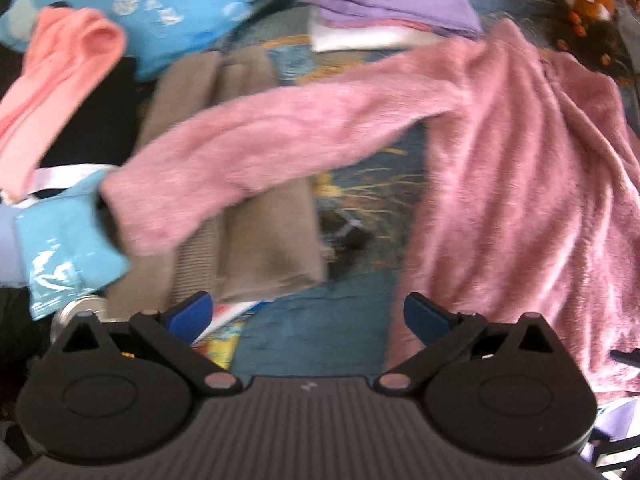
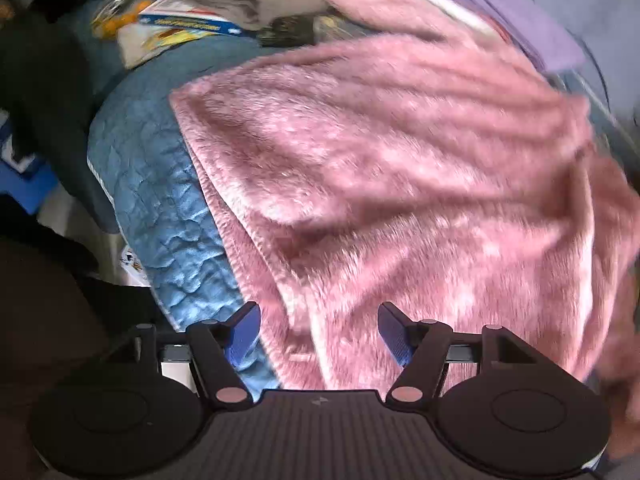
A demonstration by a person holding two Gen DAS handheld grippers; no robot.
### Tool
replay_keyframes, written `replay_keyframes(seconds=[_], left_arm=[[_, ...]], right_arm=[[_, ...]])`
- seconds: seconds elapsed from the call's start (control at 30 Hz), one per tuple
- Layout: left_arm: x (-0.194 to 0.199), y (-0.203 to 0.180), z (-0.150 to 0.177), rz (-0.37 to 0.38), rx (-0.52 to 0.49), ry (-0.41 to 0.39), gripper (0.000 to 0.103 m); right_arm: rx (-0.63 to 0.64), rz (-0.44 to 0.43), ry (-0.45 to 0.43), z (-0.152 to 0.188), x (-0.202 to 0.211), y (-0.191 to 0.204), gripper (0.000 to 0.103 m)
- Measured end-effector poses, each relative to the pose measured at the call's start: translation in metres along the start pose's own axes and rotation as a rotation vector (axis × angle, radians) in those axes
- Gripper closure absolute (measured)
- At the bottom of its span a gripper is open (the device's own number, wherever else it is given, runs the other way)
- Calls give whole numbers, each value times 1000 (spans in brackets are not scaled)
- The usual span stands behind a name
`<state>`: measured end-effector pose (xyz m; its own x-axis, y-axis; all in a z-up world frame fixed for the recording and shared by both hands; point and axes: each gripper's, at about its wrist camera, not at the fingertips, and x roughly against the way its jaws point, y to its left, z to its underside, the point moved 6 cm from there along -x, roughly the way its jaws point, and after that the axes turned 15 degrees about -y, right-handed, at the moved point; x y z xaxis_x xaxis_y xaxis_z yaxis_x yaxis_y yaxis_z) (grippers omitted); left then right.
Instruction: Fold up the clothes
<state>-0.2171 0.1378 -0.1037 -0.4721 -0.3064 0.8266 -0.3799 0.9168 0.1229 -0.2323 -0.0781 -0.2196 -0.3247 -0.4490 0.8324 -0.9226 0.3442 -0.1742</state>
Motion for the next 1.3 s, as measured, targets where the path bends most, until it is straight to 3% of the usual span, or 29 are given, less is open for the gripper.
replay_keyframes(seconds=[0.03, 0.1, 0.2, 0.3, 0.43, 0.5, 0.6, 0.67, 0.73, 0.8, 0.9, 0.97, 1.0, 1.03, 1.13, 1.23, 1.3], left_arm=[[-1, -10, -2, 11, -11, 1, 0], [0, -28, -6, 33, -45, -10, 0], [2, -50, -12, 59, -92, -25, 0], [4, -66, -16, 77, -117, -41, 0], [5, -79, -18, 96, -116, -34, 0], [3, -86, -17, 102, -129, -27, 0], [0, -96, -12, 107, -165, -15, 0], [-2, -102, -7, 108, -206, -12, 0], [-6, -110, -3, 111, -256, -14, 0], [-9, -117, 0, 119, -302, -16, 0], [-16, -132, 3, 139, -354, -24, 0], [-22, -143, 5, 162, -377, -26, 0], [-25, -149, 5, 173, -388, -27, 0], [-29, -155, 7, 179, -406, -26, 0], [-43, -168, 17, 182, -465, -9, 0], [-60, -166, 33, 148, -512, 35, 0], [-66, -162, 40, 130, -530, 49, 0]], right_arm=[[56, 11, 14, 1, -8, 4, 47], [60, 8, 58, 6, -19, 0, 99], [-179, -46, 41, -2, -7, -23, 99], [-267, -162, 18, -10, 19, -26, 99], [-263, -207, 7, -14, 31, -8, 99], [-241, -169, 59, -5, 17, 1, 88], [-199, -209, 174, 9, -4, 14, 79], [-178, -214, 169, 10, 2, 10, 75], [-209, -168, 120, 7, 17, -11, 60], [-281, -61, 85, 12, 31, -45, 42], [-425, 181, 94, 46, 45, -107, 36], [-560, 297, 158, 81, 46, -138, 36], [-652, 307, 187, 99, 44, -148, 37], [-757, 293, 212, 116, 41, -155, 37], [-1055, 140, 216, 146, 26, -154, 48], [-1091, 137, 205, 154, 26, -151, 79], [-1198, 184, 205, 163, 39, -157, 87]])
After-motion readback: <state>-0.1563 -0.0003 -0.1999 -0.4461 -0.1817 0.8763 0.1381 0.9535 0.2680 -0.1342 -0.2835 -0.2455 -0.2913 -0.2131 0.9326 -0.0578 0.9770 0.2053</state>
